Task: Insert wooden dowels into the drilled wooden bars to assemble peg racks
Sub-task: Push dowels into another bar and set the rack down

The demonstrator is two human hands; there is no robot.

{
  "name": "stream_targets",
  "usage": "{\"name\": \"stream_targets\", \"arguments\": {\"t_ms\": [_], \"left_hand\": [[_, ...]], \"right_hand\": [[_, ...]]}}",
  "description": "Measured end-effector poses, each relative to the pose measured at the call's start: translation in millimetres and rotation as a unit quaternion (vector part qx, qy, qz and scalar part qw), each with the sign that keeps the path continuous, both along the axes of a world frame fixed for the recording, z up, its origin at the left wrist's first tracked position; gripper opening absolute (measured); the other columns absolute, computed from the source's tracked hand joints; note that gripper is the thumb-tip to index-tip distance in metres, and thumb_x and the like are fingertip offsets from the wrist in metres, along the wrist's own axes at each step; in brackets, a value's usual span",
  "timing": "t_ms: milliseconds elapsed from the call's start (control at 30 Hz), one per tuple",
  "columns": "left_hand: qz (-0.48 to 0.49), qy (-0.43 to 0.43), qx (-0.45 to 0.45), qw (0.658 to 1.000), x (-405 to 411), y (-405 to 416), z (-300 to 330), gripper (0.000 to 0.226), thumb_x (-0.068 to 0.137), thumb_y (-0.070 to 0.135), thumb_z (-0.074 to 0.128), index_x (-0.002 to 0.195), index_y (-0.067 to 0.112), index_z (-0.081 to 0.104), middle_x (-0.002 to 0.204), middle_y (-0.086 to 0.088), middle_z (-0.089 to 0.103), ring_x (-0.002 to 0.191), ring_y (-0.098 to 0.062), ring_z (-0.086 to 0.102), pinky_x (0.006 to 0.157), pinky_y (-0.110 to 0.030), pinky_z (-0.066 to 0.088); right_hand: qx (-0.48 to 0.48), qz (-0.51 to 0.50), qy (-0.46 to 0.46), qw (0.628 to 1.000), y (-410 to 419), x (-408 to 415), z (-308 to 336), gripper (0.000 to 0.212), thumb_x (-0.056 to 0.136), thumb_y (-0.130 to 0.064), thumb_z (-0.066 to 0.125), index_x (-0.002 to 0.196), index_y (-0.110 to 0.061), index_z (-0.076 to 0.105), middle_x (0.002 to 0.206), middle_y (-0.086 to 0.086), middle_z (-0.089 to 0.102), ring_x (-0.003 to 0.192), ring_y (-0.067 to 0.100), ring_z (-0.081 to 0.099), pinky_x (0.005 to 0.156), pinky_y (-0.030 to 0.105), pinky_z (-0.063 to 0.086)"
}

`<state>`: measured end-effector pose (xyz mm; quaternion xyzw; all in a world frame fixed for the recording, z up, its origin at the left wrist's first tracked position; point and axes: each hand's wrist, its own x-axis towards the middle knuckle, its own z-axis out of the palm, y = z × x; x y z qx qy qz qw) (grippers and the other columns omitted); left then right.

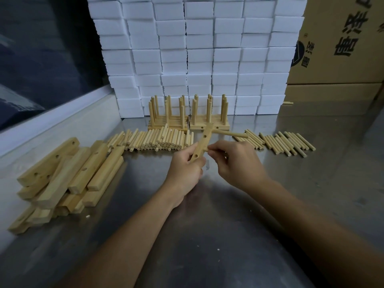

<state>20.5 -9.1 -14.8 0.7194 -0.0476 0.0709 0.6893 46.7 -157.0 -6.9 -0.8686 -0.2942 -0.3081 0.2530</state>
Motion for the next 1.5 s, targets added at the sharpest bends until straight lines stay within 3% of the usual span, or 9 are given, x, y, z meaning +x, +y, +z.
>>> {"name": "stream_targets", "arguments": {"t_ms": [133,267,367,467,600,733,933,1133,1500], "left_hand": [[-0.001,-0.017,0.026,1.000,-1,1,2,0.055,0.097,0.001,0.050,0.090,0.053,0.068,0.064,-0.002,0.039,0.059,-0.022,0.036,0.047,-0.029,0.030],[0.004,-0.031,0.074,0.997,0,0,1,0.062,0.094,0.002,0.051,0.082,0.061,0.067,0.058,0.005,0.040,0.058,-0.021,0.036,0.054,-0.035,0.031],[0.003,-0.021,0.083,0.996,2,-1,-2,0.053,0.094,0.003,0.050,0.085,0.051,0.069,0.049,0.016,0.041,0.048,-0.009,0.036,0.048,-0.025,0.030],[0.007,-0.016,0.079,0.997,3,1,-3,0.056,0.096,0.006,0.048,0.084,0.057,0.069,0.051,0.016,0.045,0.046,-0.005,0.038,0.047,-0.023,0.030],[0.005,-0.026,0.093,0.995,3,3,-4,0.048,0.096,0.003,0.047,0.092,0.044,0.071,0.051,0.015,0.047,0.047,-0.005,0.038,0.048,-0.023,0.030],[0.006,-0.062,0.126,0.990,1,-1,-3,0.047,0.097,0.002,0.047,0.094,0.043,0.069,0.085,0.004,0.072,0.075,-0.014,0.062,0.064,-0.024,0.047],[0.007,-0.057,0.115,0.992,2,-1,-4,0.054,0.097,0.004,0.049,0.088,0.055,0.065,0.064,0.013,0.054,0.056,-0.004,0.045,0.052,-0.015,0.038],[0.009,-0.065,0.135,0.989,4,0,-4,0.055,0.097,0.006,0.050,0.086,0.057,0.066,0.066,0.013,0.060,0.057,-0.005,0.049,0.052,-0.013,0.038],[0.042,0.057,0.064,0.995,10,4,-4,0.015,0.100,0.014,0.052,0.098,0.025,0.063,0.069,0.007,0.054,0.054,-0.008,0.044,0.046,-0.020,0.033]], "right_hand": [[0.097,-0.007,0.120,0.988,6,1,0,0.012,0.095,-0.017,0.063,0.095,-0.014,0.075,0.066,-0.009,0.065,0.052,0.002,0.054,0.055,0.022,0.050],[0.345,0.009,0.420,0.839,5,2,7,0.020,0.097,-0.019,0.062,0.086,-0.008,0.074,0.064,0.002,0.060,0.041,0.003,0.040,0.041,0.019,0.035],[0.068,-0.041,0.167,0.983,4,-4,0,0.020,0.098,-0.021,0.058,0.089,-0.011,0.073,0.066,0.000,0.064,0.050,0.007,0.051,0.051,0.024,0.044],[-0.080,-0.100,0.006,0.992,9,-5,3,0.023,0.099,-0.027,0.052,0.096,-0.014,0.070,0.067,0.001,0.064,0.055,0.021,0.055,0.054,0.032,0.047],[0.062,-0.102,0.189,0.975,19,-2,8,0.025,0.098,-0.024,0.055,0.086,-0.017,0.076,0.059,-0.002,0.064,0.048,0.006,0.053,0.055,0.031,0.049],[0.325,-0.062,0.475,0.815,15,1,17,0.028,0.099,-0.023,0.053,0.082,-0.013,0.074,0.058,0.000,0.049,0.044,0.008,0.033,0.038,0.021,0.027],[-0.006,-0.105,0.129,0.986,16,-7,6,0.027,0.100,-0.022,0.051,0.088,-0.013,0.073,0.067,-0.002,0.066,0.054,0.009,0.055,0.057,0.028,0.049],[0.265,-0.053,0.442,0.855,12,2,14,0.033,0.101,-0.025,0.051,0.078,-0.012,0.070,0.046,-0.004,0.045,0.035,0.006,0.032,0.035,0.020,0.027],[0.346,-0.034,0.434,0.831,8,5,5,0.034,0.101,-0.032,0.051,0.092,-0.006,0.071,0.068,0.001,0.074,0.045,0.009,0.060,0.039,0.018,0.042]]}}
